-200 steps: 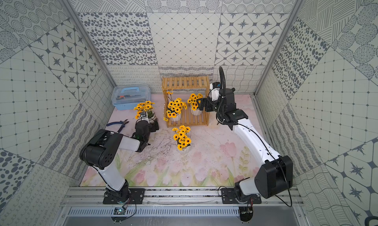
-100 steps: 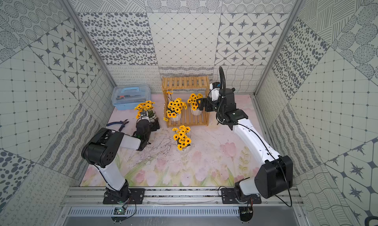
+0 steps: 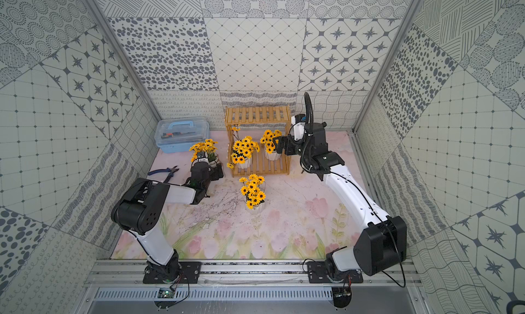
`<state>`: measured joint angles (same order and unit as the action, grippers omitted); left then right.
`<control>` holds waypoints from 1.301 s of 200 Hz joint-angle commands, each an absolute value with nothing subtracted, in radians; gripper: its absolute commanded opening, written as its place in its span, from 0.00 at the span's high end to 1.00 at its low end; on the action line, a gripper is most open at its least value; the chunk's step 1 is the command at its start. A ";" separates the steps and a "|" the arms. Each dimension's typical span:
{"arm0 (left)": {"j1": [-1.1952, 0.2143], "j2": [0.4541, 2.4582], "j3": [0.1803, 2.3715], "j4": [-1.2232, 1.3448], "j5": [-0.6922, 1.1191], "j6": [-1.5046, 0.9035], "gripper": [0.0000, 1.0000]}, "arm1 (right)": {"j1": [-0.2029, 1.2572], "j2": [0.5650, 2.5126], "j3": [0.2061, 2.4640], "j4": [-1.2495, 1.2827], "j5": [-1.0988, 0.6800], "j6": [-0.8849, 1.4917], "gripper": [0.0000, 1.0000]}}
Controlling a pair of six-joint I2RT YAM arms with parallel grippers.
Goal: Take the sunflower pots off the shelves
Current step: Place the sunflower pot at the center of the board.
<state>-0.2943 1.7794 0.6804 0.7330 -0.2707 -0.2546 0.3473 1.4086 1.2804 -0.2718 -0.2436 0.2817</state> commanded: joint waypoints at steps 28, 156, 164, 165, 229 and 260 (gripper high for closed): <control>-0.289 1.753 0.740 0.654 -0.218 -0.271 1.00 | 0.351 1.393 1.291 -0.226 -0.248 0.275 0.02; -0.380 1.730 0.671 0.799 -0.271 -0.194 1.00 | 0.351 1.390 1.288 -0.242 -0.246 0.271 0.02; -0.397 1.716 0.660 0.789 -0.284 -0.213 1.00 | 0.351 1.388 1.287 -0.249 -0.250 0.272 0.02; -0.399 1.715 0.658 0.787 -0.284 -0.214 1.00 | 0.351 1.388 1.287 -0.249 -0.249 0.272 0.02; -0.435 1.619 0.485 0.828 -0.313 -0.260 1.00 | 0.351 1.363 1.249 -0.244 -0.249 0.281 0.02; -0.480 1.640 0.431 0.888 -0.361 -0.225 1.00 | 0.351 1.362 1.240 -0.240 -0.251 0.285 0.02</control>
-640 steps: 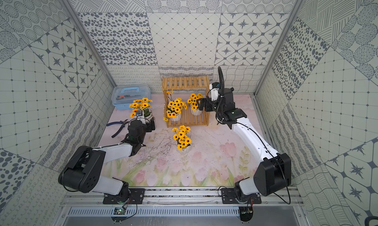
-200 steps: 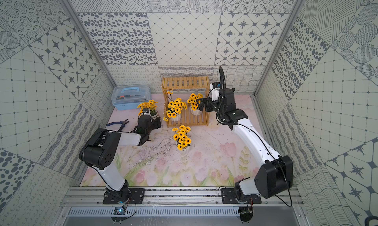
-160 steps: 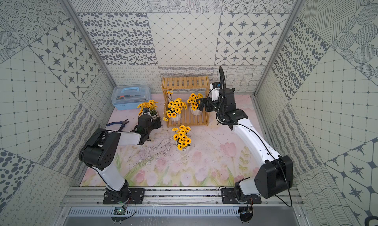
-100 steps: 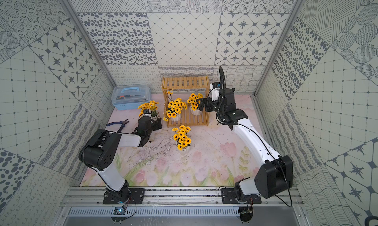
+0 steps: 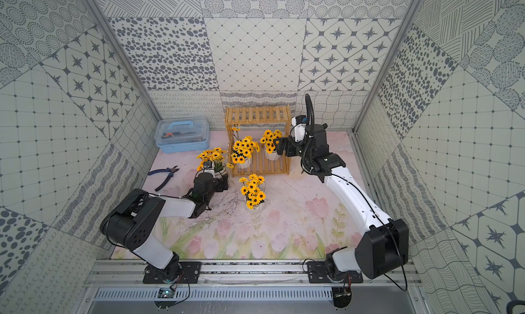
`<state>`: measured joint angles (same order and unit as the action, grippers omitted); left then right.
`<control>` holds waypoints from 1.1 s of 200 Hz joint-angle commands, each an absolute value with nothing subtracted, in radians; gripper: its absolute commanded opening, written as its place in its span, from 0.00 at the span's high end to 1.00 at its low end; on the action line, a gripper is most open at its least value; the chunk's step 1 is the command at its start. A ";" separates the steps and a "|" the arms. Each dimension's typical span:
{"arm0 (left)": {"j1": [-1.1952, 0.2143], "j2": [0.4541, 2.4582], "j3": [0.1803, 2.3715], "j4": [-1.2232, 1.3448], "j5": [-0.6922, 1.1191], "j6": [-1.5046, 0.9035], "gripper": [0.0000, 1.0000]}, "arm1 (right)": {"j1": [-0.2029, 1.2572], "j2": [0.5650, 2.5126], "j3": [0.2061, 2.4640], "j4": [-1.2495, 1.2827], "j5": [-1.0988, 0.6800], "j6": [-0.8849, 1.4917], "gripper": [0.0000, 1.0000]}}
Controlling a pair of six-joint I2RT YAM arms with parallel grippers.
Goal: Take the sunflower pots off the shelves
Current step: Place the sunflower pot at the center of the board.
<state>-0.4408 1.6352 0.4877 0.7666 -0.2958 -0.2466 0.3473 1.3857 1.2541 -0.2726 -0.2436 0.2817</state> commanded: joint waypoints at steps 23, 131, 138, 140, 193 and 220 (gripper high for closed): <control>-0.498 1.667 0.397 0.924 -0.377 -0.242 1.00 | 0.351 1.361 1.237 -0.242 -0.254 0.287 0.02; -0.549 1.763 0.374 0.904 -0.449 -0.344 1.00 | 0.351 1.361 1.223 -0.232 -0.260 0.299 0.02; -0.555 1.774 0.379 0.900 -0.455 -0.338 1.00 | 0.351 1.361 1.223 -0.232 -0.260 0.300 0.02; -0.556 1.777 0.382 0.897 -0.457 -0.338 1.00 | 0.351 1.361 1.223 -0.234 -0.260 0.299 0.02; -0.574 1.774 0.411 0.800 -0.528 -0.361 0.93 | 0.351 1.365 1.226 -0.239 -0.264 0.301 0.02; -0.577 1.765 0.419 0.762 -0.560 -0.386 0.78 | 0.351 1.360 1.228 -0.242 -0.262 0.300 0.02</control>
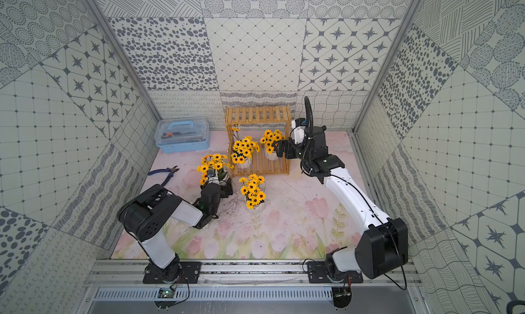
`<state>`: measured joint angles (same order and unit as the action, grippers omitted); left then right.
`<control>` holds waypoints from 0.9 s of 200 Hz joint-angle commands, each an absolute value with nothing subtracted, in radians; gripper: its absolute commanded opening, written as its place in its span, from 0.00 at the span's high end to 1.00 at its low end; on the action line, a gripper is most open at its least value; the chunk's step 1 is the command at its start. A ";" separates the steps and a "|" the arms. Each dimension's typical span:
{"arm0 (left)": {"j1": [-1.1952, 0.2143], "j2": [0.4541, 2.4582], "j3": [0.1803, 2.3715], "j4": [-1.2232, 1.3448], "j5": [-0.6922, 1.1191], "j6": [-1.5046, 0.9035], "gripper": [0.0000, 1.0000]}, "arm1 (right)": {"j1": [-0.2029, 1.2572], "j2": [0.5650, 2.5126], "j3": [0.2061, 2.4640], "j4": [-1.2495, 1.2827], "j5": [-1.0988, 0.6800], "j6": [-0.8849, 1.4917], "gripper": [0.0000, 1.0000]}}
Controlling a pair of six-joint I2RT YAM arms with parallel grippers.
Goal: Take the sunflower pots off the shelves
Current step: Place the sunflower pot at the center of the board.
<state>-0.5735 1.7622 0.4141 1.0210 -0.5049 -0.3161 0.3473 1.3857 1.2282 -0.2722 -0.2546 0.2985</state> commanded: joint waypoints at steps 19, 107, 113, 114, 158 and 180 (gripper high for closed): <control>-0.578 1.757 0.425 0.734 -0.563 -0.401 0.70 | 0.351 1.357 1.227 -0.244 -0.263 0.298 0.02; -0.578 1.708 0.492 0.505 -0.567 -0.473 0.52 | 0.351 1.351 1.228 -0.248 -0.264 0.293 0.02; -0.580 1.704 0.497 0.494 -0.574 -0.478 0.52 | 0.351 1.349 1.227 -0.247 -0.264 0.294 0.02; -0.579 1.704 0.498 0.491 -0.575 -0.479 0.52 | 0.351 1.350 1.227 -0.248 -0.265 0.294 0.02; -0.585 1.697 0.534 0.372 -0.612 -0.524 0.46 | 0.351 1.351 1.226 -0.249 -0.264 0.290 0.02; -0.599 1.695 0.545 0.333 -0.653 -0.541 0.44 | 0.351 1.351 1.227 -0.250 -0.264 0.290 0.02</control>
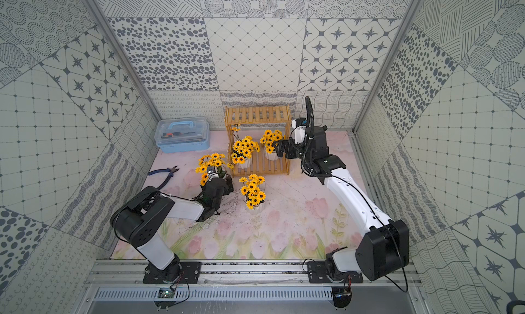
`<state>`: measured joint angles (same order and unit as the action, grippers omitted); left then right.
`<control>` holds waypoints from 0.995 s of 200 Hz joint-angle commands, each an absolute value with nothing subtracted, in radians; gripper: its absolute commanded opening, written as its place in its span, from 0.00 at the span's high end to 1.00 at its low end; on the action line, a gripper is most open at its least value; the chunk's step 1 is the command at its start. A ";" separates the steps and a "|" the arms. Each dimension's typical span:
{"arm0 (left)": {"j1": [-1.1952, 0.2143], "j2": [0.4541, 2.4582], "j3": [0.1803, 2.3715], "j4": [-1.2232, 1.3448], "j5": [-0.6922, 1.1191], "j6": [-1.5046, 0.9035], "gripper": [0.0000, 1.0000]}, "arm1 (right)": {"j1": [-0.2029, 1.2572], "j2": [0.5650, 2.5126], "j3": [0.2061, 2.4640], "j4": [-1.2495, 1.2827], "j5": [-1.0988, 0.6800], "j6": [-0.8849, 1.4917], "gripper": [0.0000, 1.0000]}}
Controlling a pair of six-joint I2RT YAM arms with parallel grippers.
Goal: Take the sunflower pots off the shelves
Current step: Place the sunflower pot at the center of the board.
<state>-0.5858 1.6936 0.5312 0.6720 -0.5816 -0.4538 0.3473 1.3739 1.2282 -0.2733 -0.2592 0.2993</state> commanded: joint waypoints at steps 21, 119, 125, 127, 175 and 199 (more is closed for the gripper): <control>-0.605 1.692 0.559 0.289 -0.692 -0.570 0.25 | 0.351 1.349 1.226 -0.250 -0.264 0.289 0.02; -0.607 1.674 0.606 0.142 -0.761 -0.660 0.03 | 0.351 1.351 1.221 -0.253 -0.265 0.289 0.02; -0.607 1.673 0.615 0.120 -0.769 -0.670 0.03 | 0.351 1.351 1.222 -0.253 -0.264 0.289 0.02; -0.607 1.673 0.618 0.110 -0.770 -0.674 0.03 | 0.351 1.351 1.221 -0.253 -0.264 0.289 0.02; -0.607 1.635 0.644 0.032 -0.803 -0.701 0.03 | 0.351 1.357 1.218 -0.251 -0.269 0.290 0.02; -0.607 1.598 0.650 0.031 -0.791 -0.676 0.03 | 0.351 1.355 1.220 -0.253 -0.267 0.289 0.02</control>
<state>-0.6094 1.6413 0.6395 0.2333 -0.7322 -0.6567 0.3473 1.3739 1.2282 -0.2737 -0.2615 0.2993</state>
